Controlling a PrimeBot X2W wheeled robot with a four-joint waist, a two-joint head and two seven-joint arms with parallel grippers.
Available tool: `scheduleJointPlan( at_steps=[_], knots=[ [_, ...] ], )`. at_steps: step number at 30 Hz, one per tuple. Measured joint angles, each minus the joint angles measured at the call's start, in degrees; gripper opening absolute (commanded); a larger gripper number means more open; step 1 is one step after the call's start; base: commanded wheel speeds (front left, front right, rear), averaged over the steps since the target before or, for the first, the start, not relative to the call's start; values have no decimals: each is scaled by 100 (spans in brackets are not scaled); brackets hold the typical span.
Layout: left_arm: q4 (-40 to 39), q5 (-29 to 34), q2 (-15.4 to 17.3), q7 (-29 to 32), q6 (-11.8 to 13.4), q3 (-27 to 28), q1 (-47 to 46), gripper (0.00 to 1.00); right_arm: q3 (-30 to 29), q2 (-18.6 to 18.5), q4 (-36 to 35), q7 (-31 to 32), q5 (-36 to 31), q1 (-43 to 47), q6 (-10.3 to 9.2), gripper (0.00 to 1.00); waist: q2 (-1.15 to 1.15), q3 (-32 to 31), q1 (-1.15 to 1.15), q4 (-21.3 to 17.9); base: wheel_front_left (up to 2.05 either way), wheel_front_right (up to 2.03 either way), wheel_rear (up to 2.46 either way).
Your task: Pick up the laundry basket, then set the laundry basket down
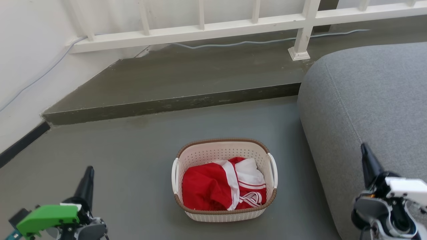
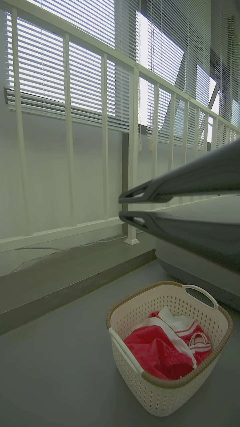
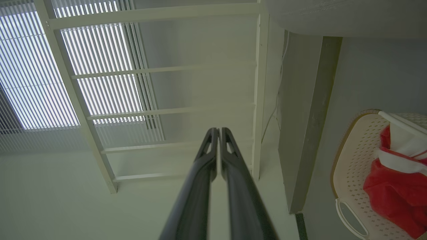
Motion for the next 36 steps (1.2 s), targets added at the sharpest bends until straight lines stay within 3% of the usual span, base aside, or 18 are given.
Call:
scheduleJointPlan(
  at_steps=[1,21,36],
  knots=[
    [71,0,-25,0,1,-13,18,100,5,27,69,0,0,56,-3,100,0,0,0,0,0,0,0],
    [82,101,-116,-309,1,-209,115,100,230,110,-70,-223,-170,221,-4,100,0,33,0,17,0,0,0],
    [-103,1009,96,-658,1,-611,86,100,657,-178,-339,-621,-948,146,-3,100,0,75,0,39,0,0,0]
  ],
)
